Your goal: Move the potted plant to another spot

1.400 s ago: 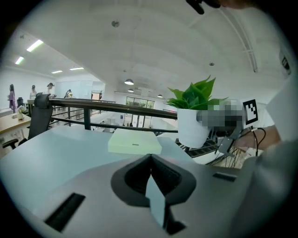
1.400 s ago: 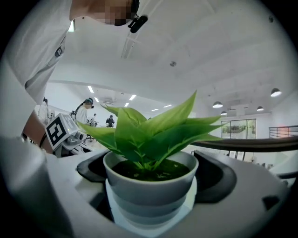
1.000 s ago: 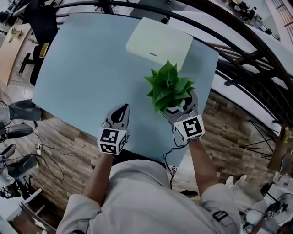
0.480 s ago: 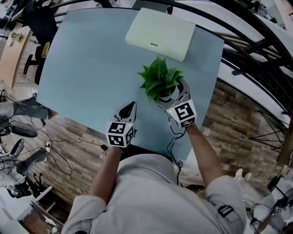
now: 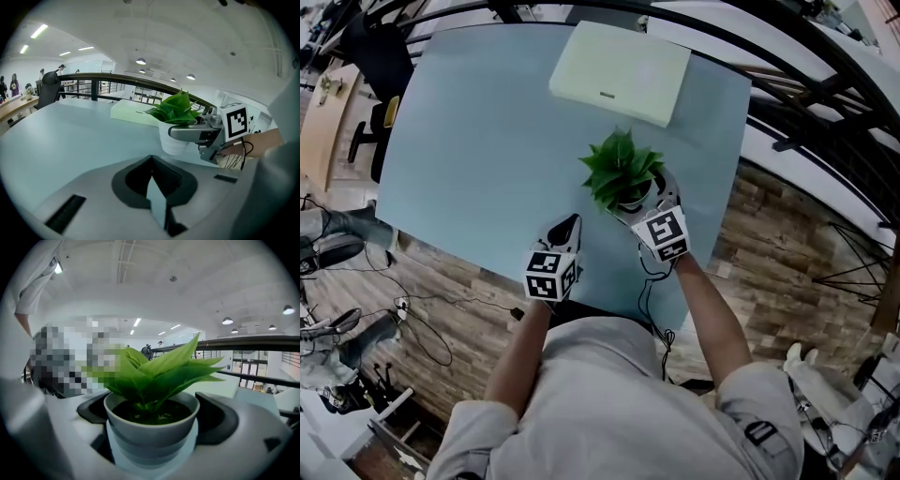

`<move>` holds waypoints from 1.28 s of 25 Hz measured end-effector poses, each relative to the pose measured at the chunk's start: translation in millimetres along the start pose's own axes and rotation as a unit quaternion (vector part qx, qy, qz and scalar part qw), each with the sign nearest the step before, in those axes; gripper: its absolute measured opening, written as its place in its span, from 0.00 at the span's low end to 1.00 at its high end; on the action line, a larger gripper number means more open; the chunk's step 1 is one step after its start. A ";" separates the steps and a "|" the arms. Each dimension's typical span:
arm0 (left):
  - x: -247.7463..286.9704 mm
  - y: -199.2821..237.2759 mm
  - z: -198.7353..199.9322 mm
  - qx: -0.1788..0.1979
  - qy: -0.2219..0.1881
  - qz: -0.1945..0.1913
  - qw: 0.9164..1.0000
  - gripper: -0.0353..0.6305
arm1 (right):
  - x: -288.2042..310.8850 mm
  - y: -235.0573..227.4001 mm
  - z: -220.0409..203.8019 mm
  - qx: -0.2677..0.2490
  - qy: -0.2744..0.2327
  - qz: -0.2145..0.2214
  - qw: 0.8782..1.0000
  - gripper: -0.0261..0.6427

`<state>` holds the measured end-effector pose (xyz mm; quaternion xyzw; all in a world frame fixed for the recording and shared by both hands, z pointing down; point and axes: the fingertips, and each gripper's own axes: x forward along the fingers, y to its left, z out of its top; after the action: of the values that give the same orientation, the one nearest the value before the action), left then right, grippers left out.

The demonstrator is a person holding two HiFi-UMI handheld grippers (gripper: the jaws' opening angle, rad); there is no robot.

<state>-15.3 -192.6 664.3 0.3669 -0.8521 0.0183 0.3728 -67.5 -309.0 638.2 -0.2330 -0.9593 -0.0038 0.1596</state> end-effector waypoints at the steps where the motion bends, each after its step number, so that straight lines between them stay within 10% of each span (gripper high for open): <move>1: 1.1 -0.8 -0.9 0.001 0.002 -0.001 1.000 0.07 | 0.7 -0.4 -3.3 0.002 0.004 0.000 1.000 0.86; 32: 6.4 -5.7 -25.4 0.001 0.030 -0.013 0.999 0.07 | -20.6 4.1 -55.7 0.041 0.053 -0.041 0.997 0.86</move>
<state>1.3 -192.9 685.4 0.3778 -0.8354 0.0257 0.3983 -31.4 -319.1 684.5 -0.1860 -0.9575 0.0163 0.2197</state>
